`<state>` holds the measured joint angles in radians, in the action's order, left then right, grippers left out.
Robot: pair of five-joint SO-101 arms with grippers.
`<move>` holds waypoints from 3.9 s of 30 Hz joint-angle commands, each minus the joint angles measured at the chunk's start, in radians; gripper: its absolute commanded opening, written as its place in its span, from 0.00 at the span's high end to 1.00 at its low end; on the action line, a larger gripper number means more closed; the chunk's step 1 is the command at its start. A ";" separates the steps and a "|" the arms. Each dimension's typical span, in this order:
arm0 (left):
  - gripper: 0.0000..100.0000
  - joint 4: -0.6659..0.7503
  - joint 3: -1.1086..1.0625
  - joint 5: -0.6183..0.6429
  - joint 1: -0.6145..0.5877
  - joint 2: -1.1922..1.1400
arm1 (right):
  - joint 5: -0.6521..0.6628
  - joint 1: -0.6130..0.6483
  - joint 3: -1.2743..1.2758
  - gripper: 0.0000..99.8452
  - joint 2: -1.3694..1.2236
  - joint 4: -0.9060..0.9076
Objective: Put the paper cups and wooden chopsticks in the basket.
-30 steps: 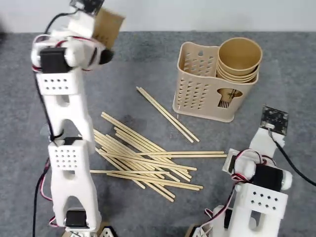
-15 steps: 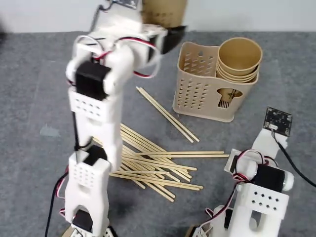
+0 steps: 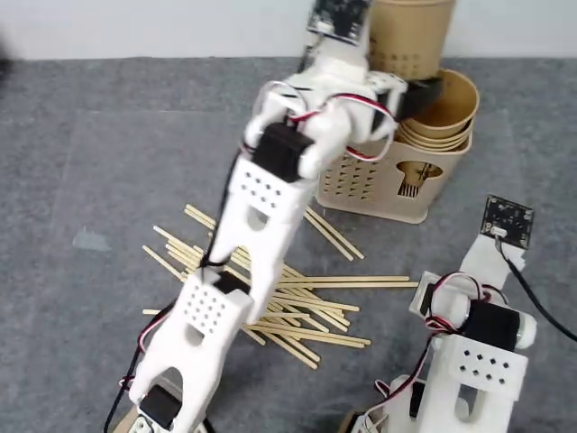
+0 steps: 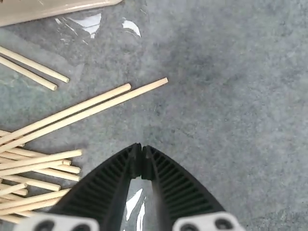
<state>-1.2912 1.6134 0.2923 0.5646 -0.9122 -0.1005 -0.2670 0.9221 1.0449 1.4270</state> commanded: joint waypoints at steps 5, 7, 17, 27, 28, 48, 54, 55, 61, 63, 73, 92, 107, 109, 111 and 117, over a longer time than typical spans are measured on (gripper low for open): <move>0.72 0.167 0.064 0.009 0.038 -0.060 | -0.003 -0.010 0.035 0.99 0.013 -0.076; 0.72 0.192 0.064 0.011 0.052 -0.074 | -0.005 -0.010 0.044 0.99 0.013 -0.091; 0.72 0.270 0.064 0.069 0.078 -0.135 | -0.006 -0.008 0.044 0.99 0.013 -0.084; 0.66 0.226 0.064 -0.043 0.044 -0.133 | -0.008 -0.005 0.046 0.99 0.013 -0.082; 0.66 0.222 0.064 -0.054 0.041 -0.135 | -0.008 -0.005 0.046 0.99 0.013 -0.082; 0.66 0.499 0.064 -0.061 -0.005 -0.221 | -0.008 -0.005 0.048 0.99 0.010 -0.090; 0.66 0.503 0.064 -0.061 -0.005 -0.238 | -0.006 -0.005 0.048 0.99 0.010 -0.090; 0.66 0.502 0.064 -0.061 -0.006 -0.239 | -0.006 -0.005 0.048 0.99 0.010 -0.090; 0.66 0.377 0.067 -0.061 -0.005 -0.229 | -0.003 -0.005 0.048 0.99 0.008 -0.091; 0.66 0.362 0.067 -0.061 -0.005 -0.226 | -0.002 -0.005 0.048 0.99 0.008 -0.091; 0.51 0.180 0.064 -0.031 0.003 -0.124 | -0.002 -0.005 0.048 0.99 0.008 -0.091; 0.51 0.169 0.064 -0.023 0.002 -0.003 | -0.002 -0.007 0.048 0.99 0.010 -0.091; 0.51 -0.100 0.065 -0.029 0.005 0.216 | -0.002 -0.004 0.048 0.99 0.013 -0.090; 0.51 -0.198 0.065 -0.035 0.006 0.259 | -0.002 -0.004 0.048 0.99 0.013 -0.088; 0.51 -0.304 0.065 -0.063 0.006 0.292 | -0.002 -0.004 0.048 0.99 0.013 -0.087; 0.53 -0.466 0.064 -0.014 -0.025 0.397 | -0.002 -0.004 0.048 0.99 0.013 -0.082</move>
<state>-1.7192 1.6134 0.2401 0.5646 -0.6252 -0.1005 -0.2670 0.9728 1.0449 1.3564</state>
